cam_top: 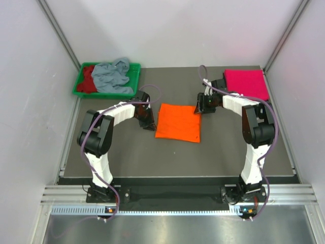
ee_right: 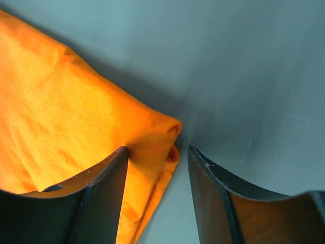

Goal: Fold and stack the t-shirts
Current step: Neatly place the folded tshirt to the corner

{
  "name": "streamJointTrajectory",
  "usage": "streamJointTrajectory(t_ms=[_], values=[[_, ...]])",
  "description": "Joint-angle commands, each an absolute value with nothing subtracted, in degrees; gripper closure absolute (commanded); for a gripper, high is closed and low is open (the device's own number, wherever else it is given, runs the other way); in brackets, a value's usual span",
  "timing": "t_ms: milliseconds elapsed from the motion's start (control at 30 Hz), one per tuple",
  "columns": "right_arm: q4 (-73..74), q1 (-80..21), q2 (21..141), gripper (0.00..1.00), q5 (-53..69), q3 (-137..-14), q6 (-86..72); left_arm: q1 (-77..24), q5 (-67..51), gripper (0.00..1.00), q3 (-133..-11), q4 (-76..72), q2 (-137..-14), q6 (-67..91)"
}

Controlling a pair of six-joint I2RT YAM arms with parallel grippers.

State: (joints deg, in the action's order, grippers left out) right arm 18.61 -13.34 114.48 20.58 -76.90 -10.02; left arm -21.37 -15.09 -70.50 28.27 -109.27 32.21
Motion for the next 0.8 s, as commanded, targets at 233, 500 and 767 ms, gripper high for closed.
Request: streamJointTrajectory(t_ms=[233, 500, 767], values=[[21.36, -14.33, 116.89, 0.53, 22.50, -75.41, -7.47, -21.27, -12.92, 0.76, -69.69, 27.33, -109.07, 31.02], [22.94, -14.24, 116.72, 0.59, 22.76, -75.32, -6.24, -21.18, -10.03, 0.74, -73.65, 32.25, -104.51, 29.01], [23.47, -14.06, 115.75, 0.90, 23.82, -74.62, -5.89, -21.18, -5.89, 0.73, -81.38, 38.84, -98.62, 24.71]])
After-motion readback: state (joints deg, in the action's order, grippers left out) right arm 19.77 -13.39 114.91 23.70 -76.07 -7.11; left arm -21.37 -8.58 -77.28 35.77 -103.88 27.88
